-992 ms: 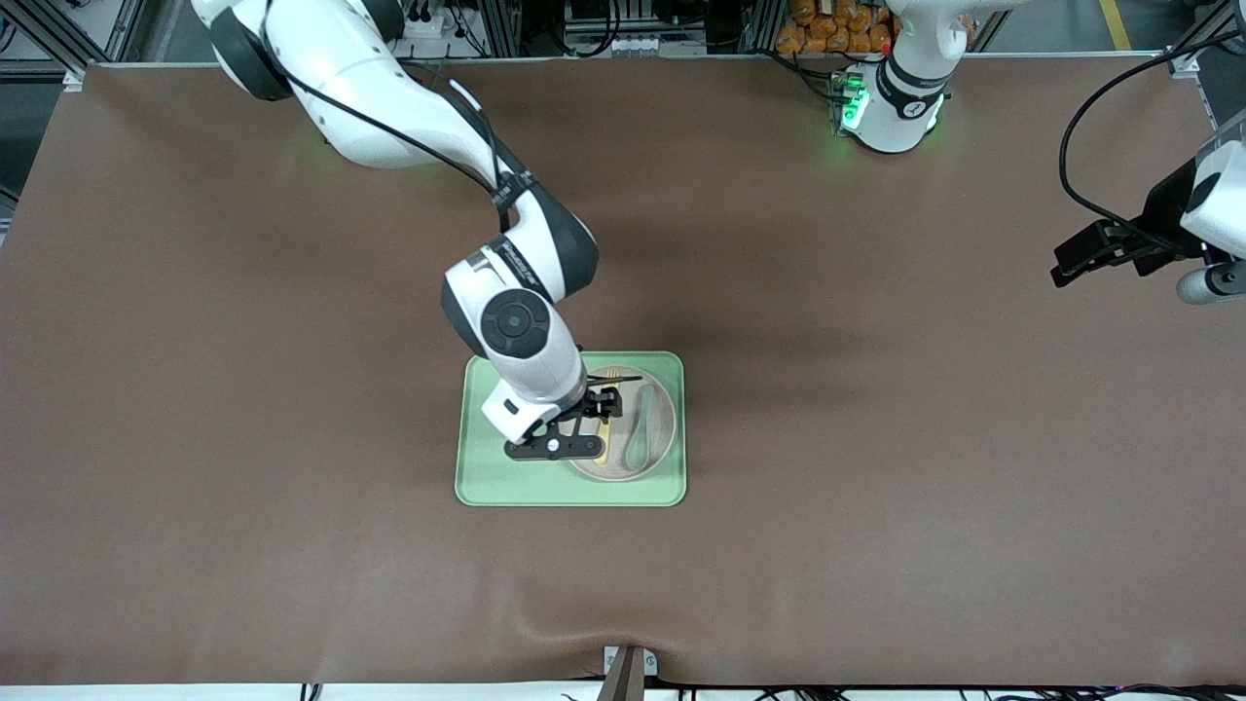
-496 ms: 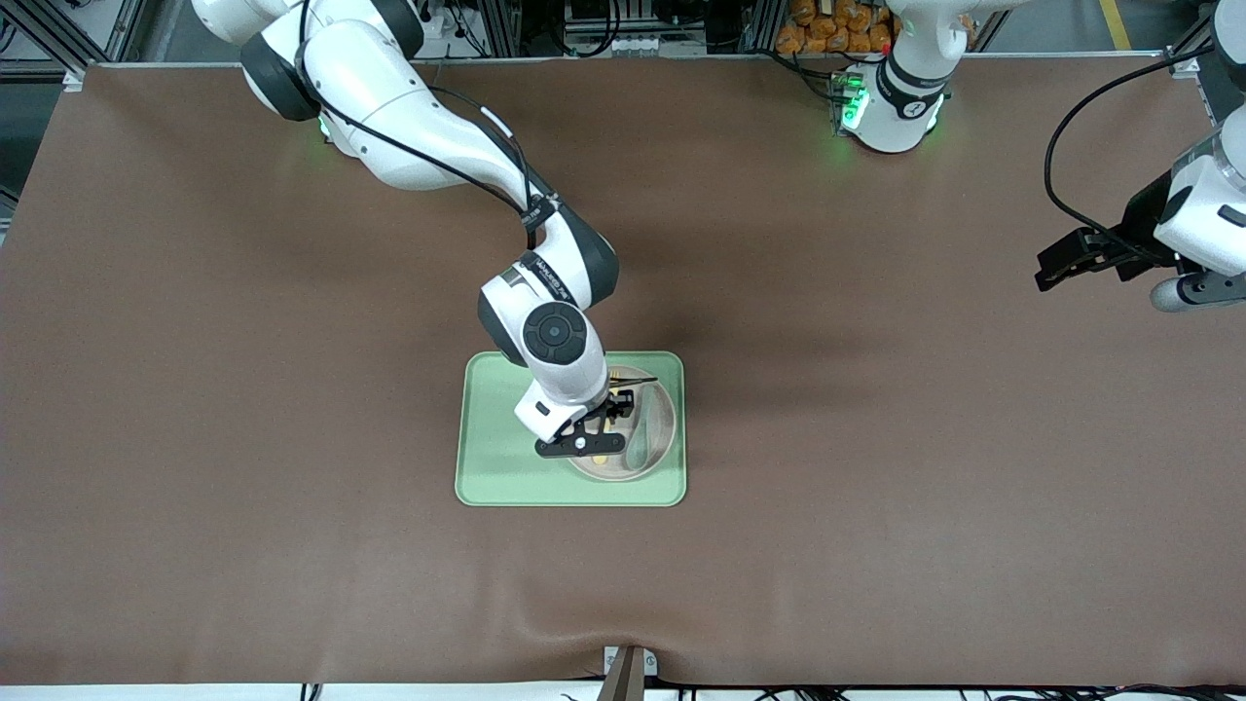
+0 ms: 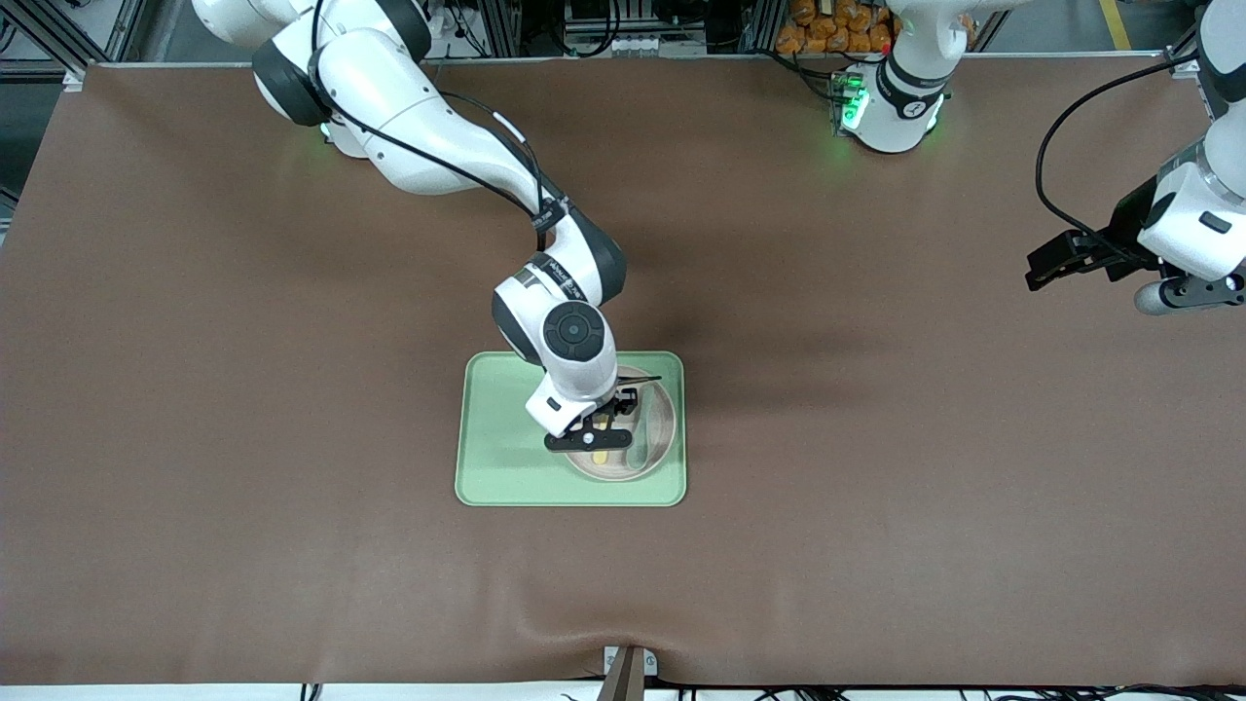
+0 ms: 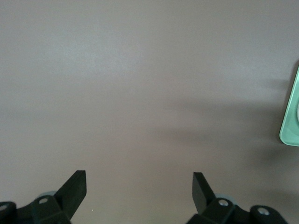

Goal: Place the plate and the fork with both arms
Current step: 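Close the right gripper on the yellow fork's handle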

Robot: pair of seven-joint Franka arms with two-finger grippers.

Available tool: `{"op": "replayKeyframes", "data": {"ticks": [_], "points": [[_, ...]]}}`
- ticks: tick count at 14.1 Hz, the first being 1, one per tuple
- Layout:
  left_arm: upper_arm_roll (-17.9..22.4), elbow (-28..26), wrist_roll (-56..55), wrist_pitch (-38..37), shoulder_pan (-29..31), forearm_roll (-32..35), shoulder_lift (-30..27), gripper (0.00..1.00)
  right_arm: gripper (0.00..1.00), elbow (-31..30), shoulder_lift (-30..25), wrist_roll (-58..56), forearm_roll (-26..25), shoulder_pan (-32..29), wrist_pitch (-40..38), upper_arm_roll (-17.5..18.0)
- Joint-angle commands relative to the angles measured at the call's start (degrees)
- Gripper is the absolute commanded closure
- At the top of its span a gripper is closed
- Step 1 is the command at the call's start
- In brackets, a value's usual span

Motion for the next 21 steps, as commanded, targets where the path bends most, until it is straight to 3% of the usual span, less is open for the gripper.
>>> {"op": "replayKeyframes", "data": {"ticks": [1,18,21], "points": [[-0.4,-1.3,0.3,0.6,0.5,-0.9,-1.3,0.0,0.46,1.9,1.9,2.4,-1.3,0.9,0.9,-0.2],[-0.4,-3.4,0.1,0.6,0.6,-0.9,-2.2,0.0,0.65,2.1,2.8,4.6,-1.3,1.5,0.9,-0.1],[-0.4,-3.5,0.1,0.6,0.5,-0.9,-2.3,0.0,0.8,2.1,2.9,4.6,-1.3,1.5,0.8,-0.1]]}}
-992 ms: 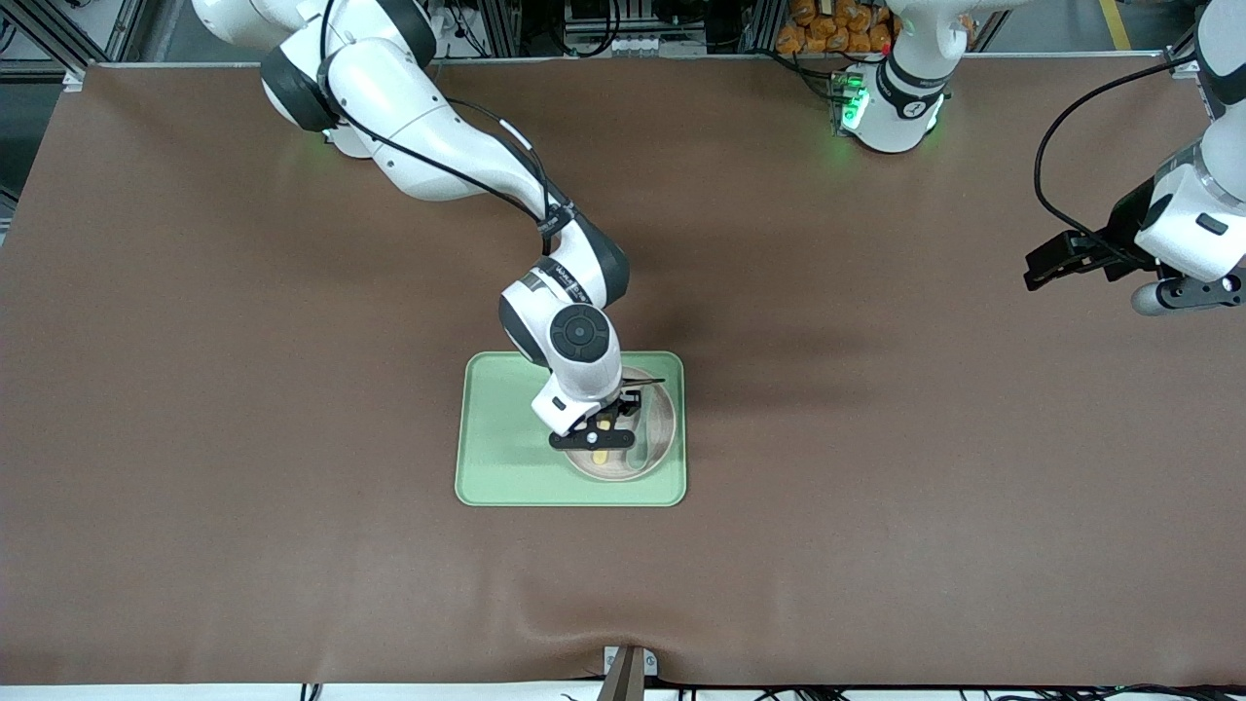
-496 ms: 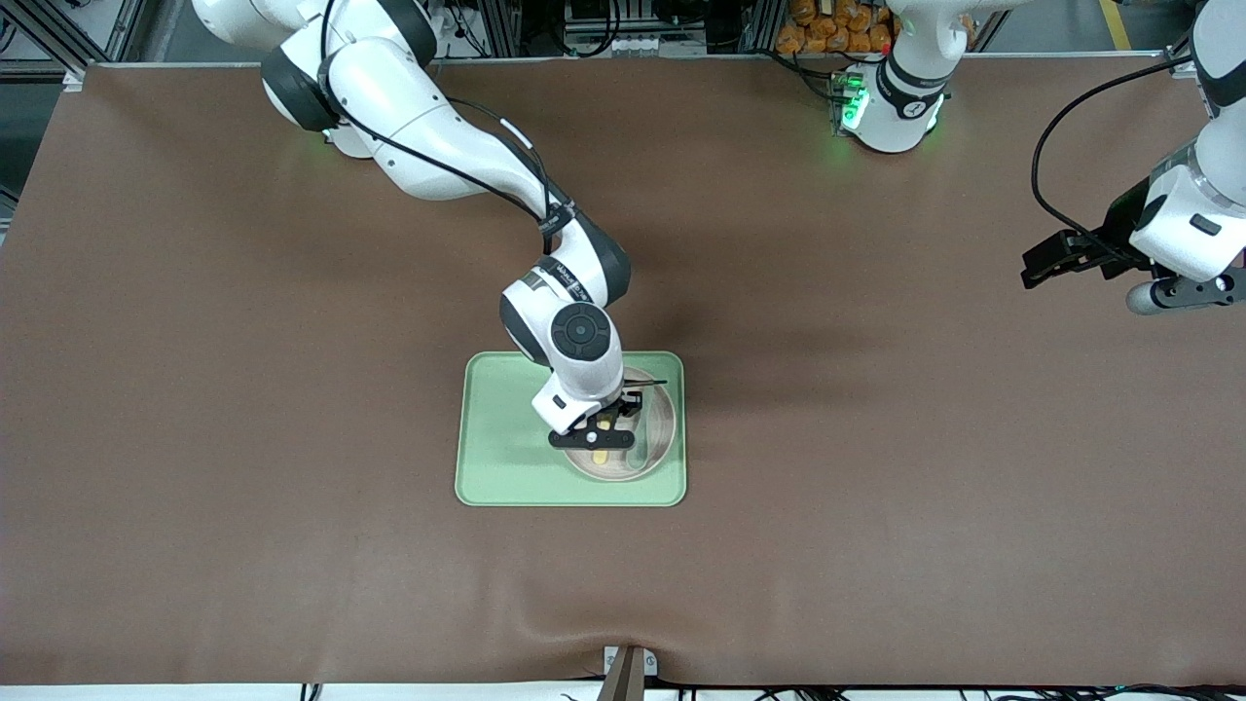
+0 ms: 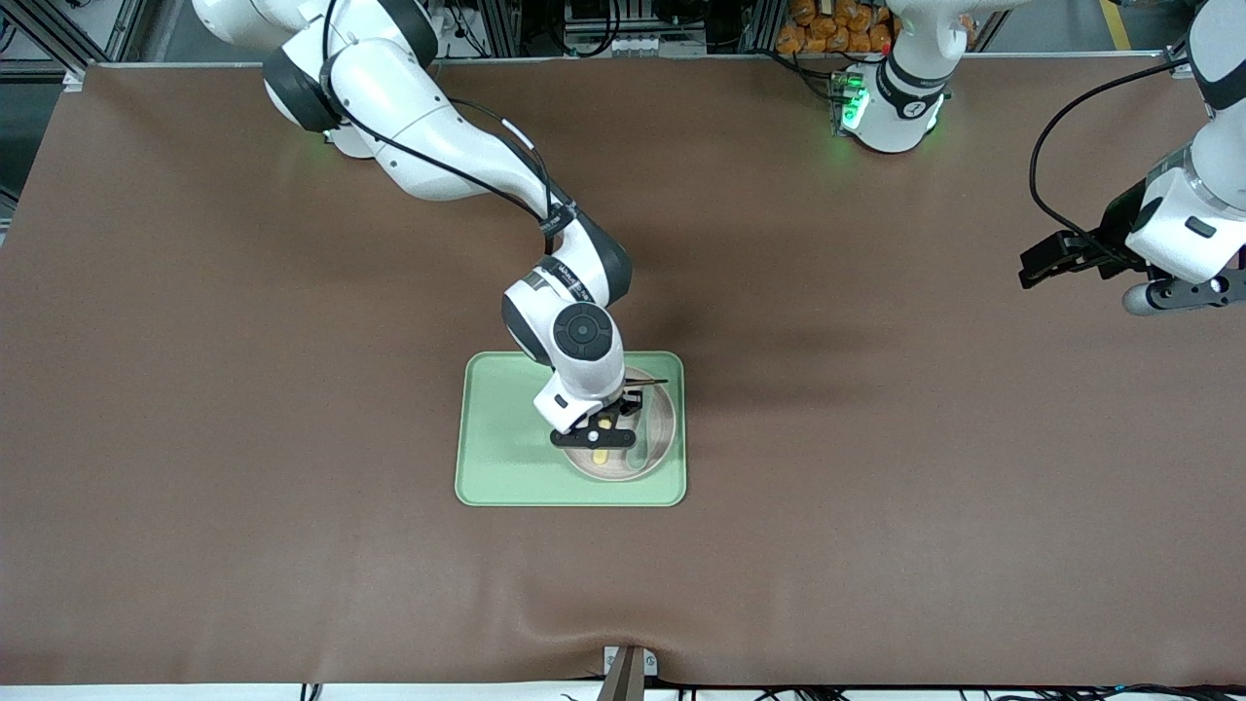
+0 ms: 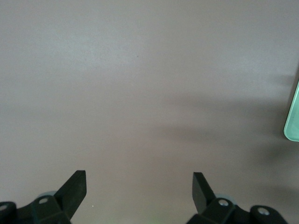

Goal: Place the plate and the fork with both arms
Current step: 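Close the right gripper on the yellow fork's handle, then lift the fork out of the plate and move it beside the plate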

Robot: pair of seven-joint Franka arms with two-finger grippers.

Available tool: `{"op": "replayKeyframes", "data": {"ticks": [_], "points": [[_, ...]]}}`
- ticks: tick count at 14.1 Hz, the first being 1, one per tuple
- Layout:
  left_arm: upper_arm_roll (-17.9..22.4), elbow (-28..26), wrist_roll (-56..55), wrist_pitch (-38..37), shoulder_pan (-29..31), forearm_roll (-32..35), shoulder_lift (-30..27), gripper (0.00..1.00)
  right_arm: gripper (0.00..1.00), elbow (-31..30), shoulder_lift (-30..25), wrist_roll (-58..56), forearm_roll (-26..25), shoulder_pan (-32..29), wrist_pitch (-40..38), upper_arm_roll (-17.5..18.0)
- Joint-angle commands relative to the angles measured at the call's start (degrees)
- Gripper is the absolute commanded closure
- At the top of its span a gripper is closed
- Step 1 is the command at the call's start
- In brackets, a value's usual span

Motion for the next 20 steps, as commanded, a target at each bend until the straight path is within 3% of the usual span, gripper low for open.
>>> {"op": "replayKeyframes", "data": {"ticks": [1,10,16,20], "points": [[-0.4,-1.7,0.0,0.6,0.5,-0.9,-1.9,0.0,0.86,1.8,1.3,1.3,-1.3,0.6,-0.2,-0.2],[-0.4,-1.8,-0.1,0.6,0.2,-0.9,-1.9,0.0,0.91,2.5,-1.3,1.2,-0.1,-1.0,-2.3,0.5],[-1.1,-1.8,-0.3,0.7,0.3,-0.9,-1.9,0.0,0.91,-0.2,-5.4,-4.2,0.9,-7.4,-4.9,0.8],[-1.1,-1.8,-0.3,0.5,0.5,-0.9,-2.8,0.0,0.91,-5.3,-8.7,-11.2,7.2,-12.4,-4.5,2.1]]}}
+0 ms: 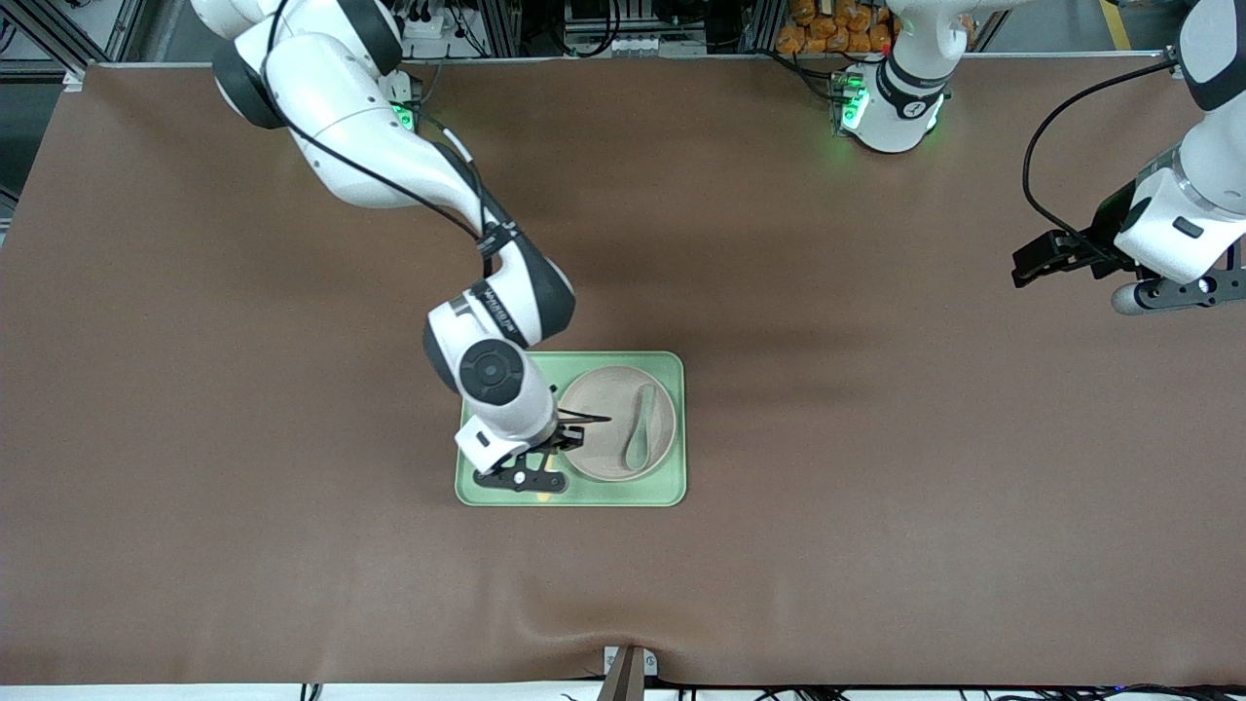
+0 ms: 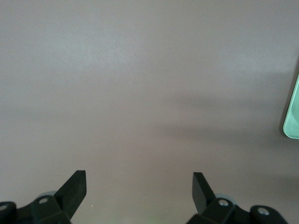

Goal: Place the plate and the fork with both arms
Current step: 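Lift the fork out of the plate and move it beside the plate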

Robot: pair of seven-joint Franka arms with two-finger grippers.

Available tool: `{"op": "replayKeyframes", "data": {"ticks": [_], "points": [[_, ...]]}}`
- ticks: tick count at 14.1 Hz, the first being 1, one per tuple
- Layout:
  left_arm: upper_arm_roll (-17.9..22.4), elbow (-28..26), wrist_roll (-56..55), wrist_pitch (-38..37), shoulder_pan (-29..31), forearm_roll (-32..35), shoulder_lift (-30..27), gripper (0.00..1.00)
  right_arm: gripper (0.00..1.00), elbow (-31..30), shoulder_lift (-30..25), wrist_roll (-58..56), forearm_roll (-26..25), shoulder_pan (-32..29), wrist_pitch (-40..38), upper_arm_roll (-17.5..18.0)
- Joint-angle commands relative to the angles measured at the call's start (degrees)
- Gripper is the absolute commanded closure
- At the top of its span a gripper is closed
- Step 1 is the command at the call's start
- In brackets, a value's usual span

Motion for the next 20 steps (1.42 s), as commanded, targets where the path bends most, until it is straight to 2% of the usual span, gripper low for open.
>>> {"op": "replayKeyframes", "data": {"ticks": [1,6,13,14,15,16,17,19,20], "points": [[-0.4,-1.6,-0.2,0.6,0.5,-0.9,-2.9,0.0,0.91,-6.9,-4.3,-3.7,2.9,-2.7,0.2,1.5],[-0.8,-1.6,-0.2,1.0,0.2,-0.9,-3.2,0.0,0.91,-24.7,-10.6,-8.8,3.0,-4.3,13.8,1.3],[-1.8,-1.8,0.8,1.0,0.3,-0.3,-4.3,0.0,0.91,-29.6,-11.3,-9.0,2.9,-4.4,19.3,1.3],[-1.8,-1.8,0.8,1.0,0.5,-0.2,-4.9,0.0,0.88,-29.6,-11.3,-9.0,2.9,-4.4,19.3,1.3],[-1.8,-1.8,0.9,1.0,0.5,-0.1,-5.3,0.0,0.74,-29.5,-11.2,-8.9,2.9,-4.4,19.3,1.3],[-1.8,-1.5,0.9,1.0,0.5,0.0,-5.5,0.0,0.51,-29.4,-11.1,-8.8,2.9,-4.4,19.0,1.3],[-1.8,-1.2,1.1,0.9,0.6,0.0,-5.6,0.0,0.33,-29.3,-11.0,-8.8,2.9,-4.4,18.8,1.3],[-1.4,-0.6,2.9,0.9,0.8,0.0,-5.6,0.0,0.24,-29.0,-11.0,-8.6,2.9,-4.4,18.7,1.3],[-1.2,0.2,3.6,0.5,0.8,0.0,-5.6,0.0,0.16,-27.9,-11.0,-8.7,3.0,-4.4,18.6,1.3]]}}
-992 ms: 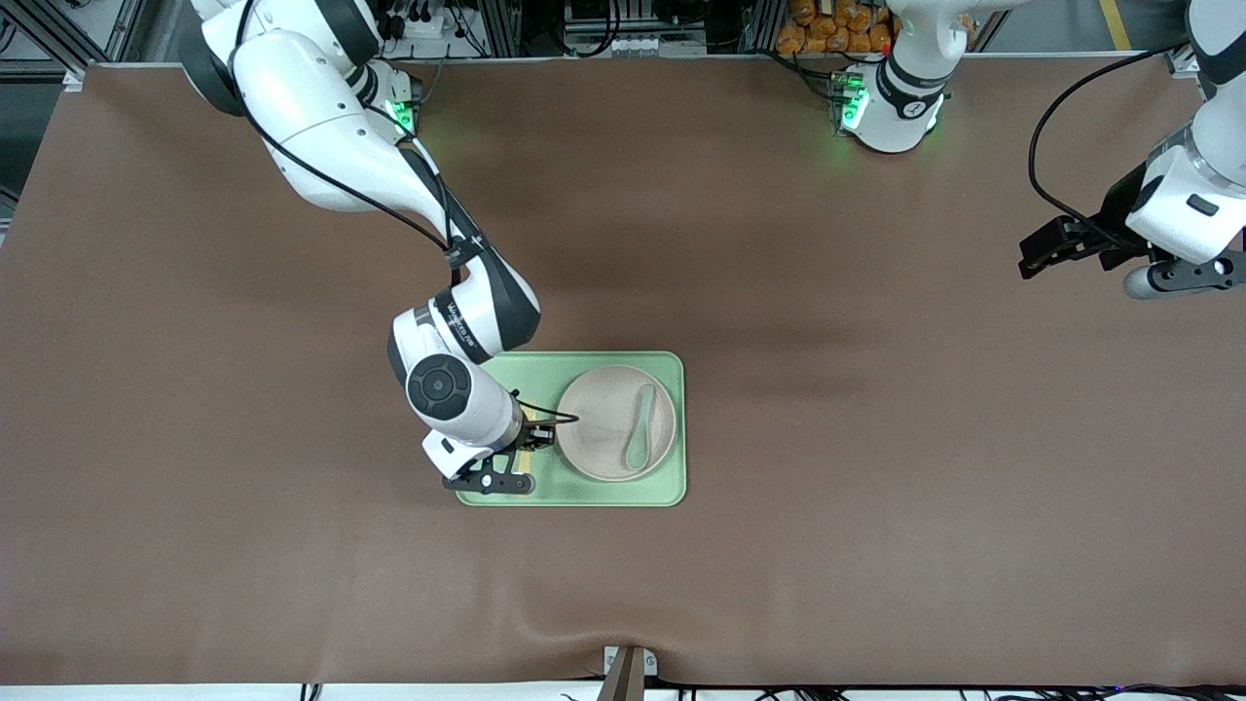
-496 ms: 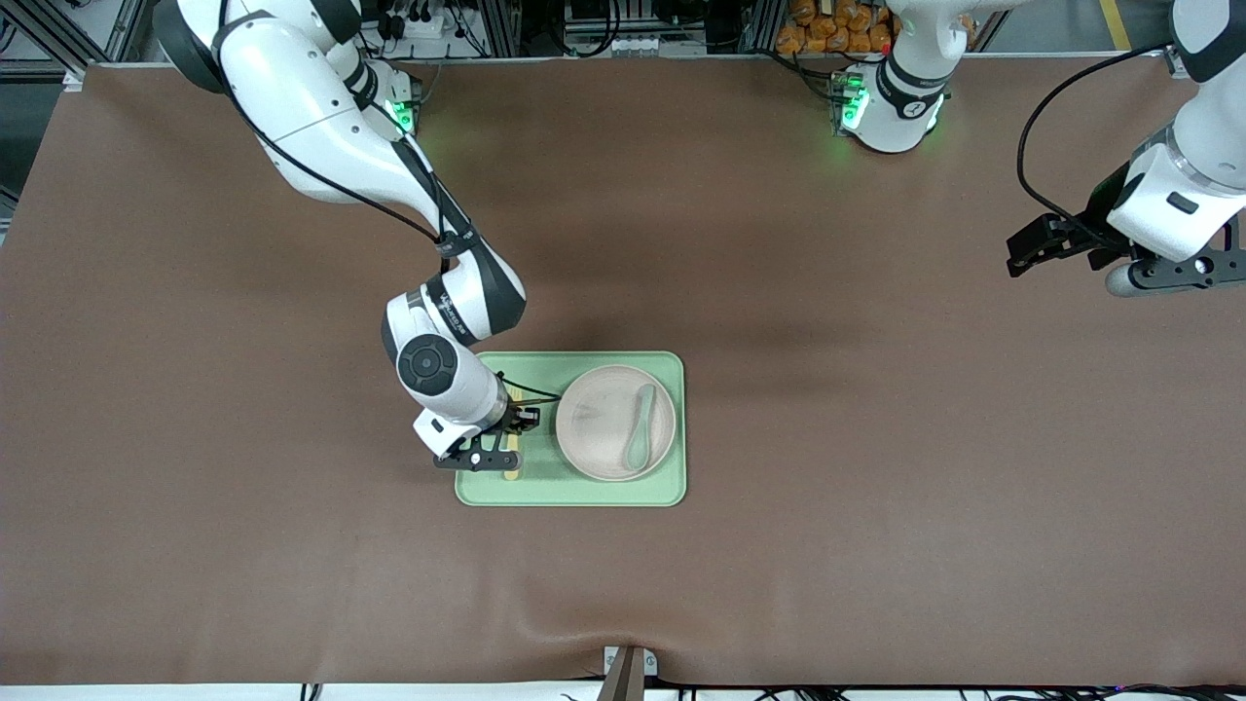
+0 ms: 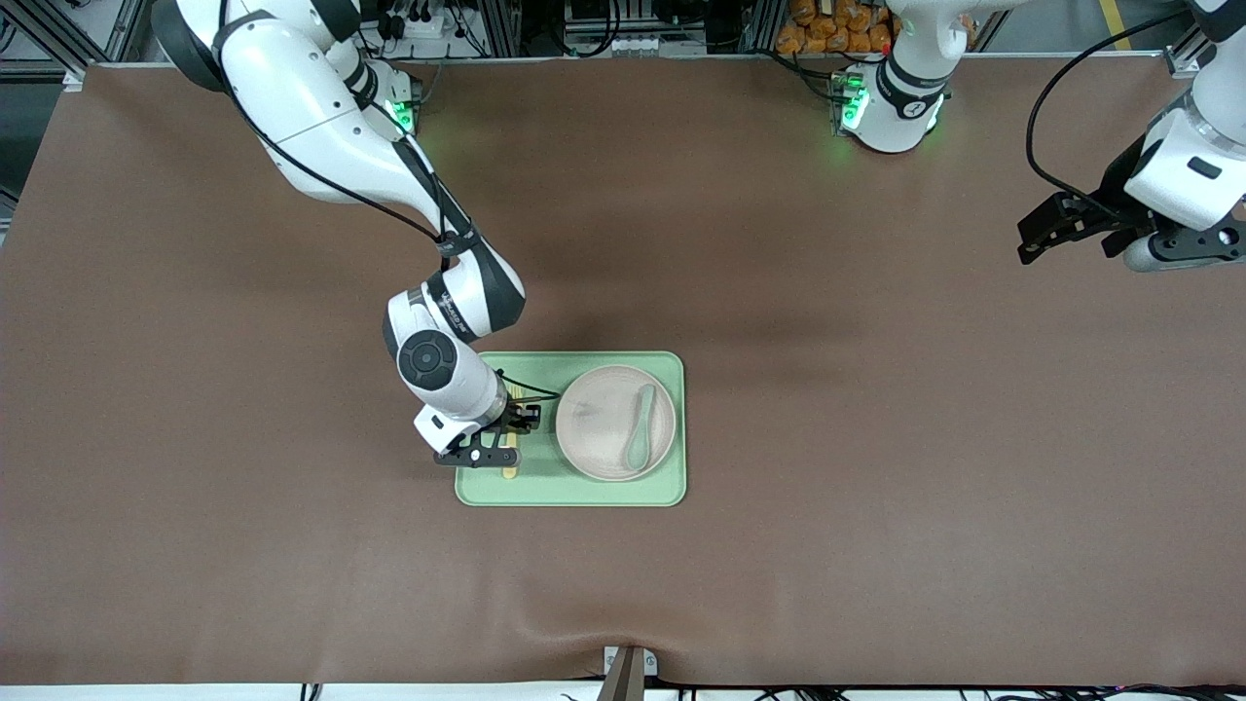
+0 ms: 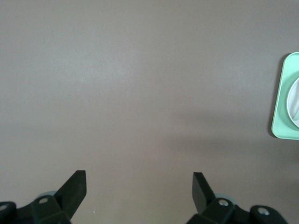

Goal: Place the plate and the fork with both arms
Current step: 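Lower the fork onto the tray and open the right gripper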

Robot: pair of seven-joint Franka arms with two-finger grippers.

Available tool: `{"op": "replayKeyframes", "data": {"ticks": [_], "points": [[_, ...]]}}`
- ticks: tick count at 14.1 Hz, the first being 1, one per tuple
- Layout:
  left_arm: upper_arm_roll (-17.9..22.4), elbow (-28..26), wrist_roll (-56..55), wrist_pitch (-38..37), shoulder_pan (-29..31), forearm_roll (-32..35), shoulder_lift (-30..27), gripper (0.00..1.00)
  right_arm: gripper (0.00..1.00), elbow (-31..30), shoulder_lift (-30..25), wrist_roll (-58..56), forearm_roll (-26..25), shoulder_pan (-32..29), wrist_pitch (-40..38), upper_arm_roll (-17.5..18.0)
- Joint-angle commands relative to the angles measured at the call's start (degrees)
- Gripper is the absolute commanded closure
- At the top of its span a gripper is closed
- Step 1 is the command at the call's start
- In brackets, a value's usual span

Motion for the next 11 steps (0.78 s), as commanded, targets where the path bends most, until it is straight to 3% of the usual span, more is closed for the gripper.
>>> {"op": "replayKeyframes", "data": {"ticks": [1,2,5,7,11], "points": [[0.2,0.8,2.7,-0.1,0.6,0.0,-1.0,0.0,0.06,-0.3,-2.1,-1.2,0.8,-1.0,-0.6,0.9],[0.2,1.3,3.0,-0.1,0.7,-0.1,-1.0,0.0,0.0,0.9,-2.2,-1.2,0.8,-1.0,-1.8,0.9],[0.2,3.2,3.0,-1.9,0.7,-0.3,-0.8,0.0,0.0,6.2,-2.2,-1.2,0.1,-1.1,-8.4,0.6],[0.2,3.6,3.1,-2.1,0.7,-0.4,-0.9,0.0,0.0,9.0,-2.6,-1.4,0.2,-4.4,-13.5,1.3],[0.2,4.7,3.1,-2.6,0.6,-0.5,-0.9,0.0,0.0,13.8,-6.2,-2.3,0.3,-14.3,-19.3,8.7]]}}
